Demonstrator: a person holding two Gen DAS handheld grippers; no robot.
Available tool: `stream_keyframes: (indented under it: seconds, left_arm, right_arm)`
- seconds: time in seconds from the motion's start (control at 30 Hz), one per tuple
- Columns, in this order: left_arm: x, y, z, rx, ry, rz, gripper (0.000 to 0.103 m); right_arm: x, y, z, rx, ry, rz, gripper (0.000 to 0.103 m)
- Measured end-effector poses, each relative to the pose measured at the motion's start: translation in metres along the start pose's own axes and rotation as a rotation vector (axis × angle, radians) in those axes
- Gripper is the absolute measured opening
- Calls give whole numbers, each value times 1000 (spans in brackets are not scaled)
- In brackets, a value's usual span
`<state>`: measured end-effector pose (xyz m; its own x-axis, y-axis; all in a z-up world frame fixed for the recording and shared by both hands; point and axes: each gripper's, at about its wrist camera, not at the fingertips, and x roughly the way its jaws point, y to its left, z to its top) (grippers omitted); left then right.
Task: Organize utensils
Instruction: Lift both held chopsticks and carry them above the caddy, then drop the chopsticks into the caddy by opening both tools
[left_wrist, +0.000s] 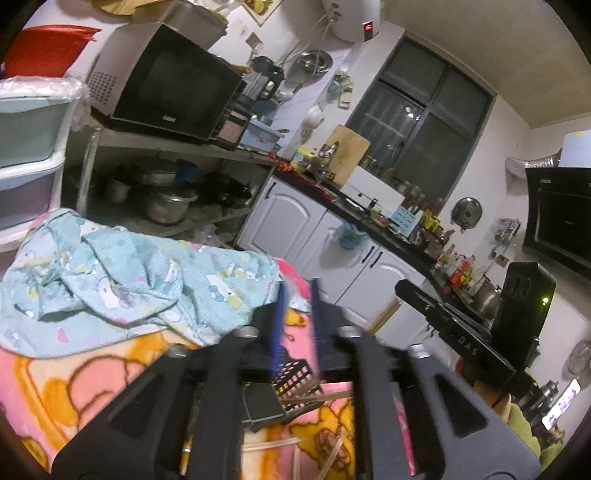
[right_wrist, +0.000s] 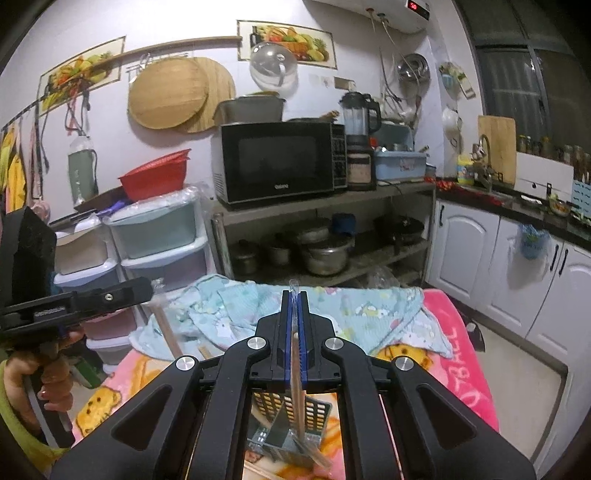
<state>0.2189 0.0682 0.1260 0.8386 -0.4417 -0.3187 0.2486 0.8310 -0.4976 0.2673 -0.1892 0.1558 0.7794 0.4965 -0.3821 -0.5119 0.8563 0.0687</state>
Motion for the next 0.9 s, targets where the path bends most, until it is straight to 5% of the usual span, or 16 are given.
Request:
stream_keyframes:
  seconds: [0.03, 0.1, 0.47, 0.57, 0.9]
  left_arm:
    - [0, 1, -1, -1, -1, 7, 32]
    - [-2, 4, -5, 2, -3, 17, 34]
    - [-24, 4, -26, 67, -40, 132, 84]
    - [-28, 3, -32, 80, -44, 149, 92]
    - [-35, -1, -55, 109, -16, 189, 92]
  right_arm:
    - [1, -1, -3, 3, 7, -4, 17]
    - [0, -4, -7, 6, 12, -9, 25]
    - [-17, -4, -33, -17, 22, -50, 44]
    - [-23, -1, -38, -21, 21, -45, 46]
    - [-42, 8, -62, -33, 31, -38, 52]
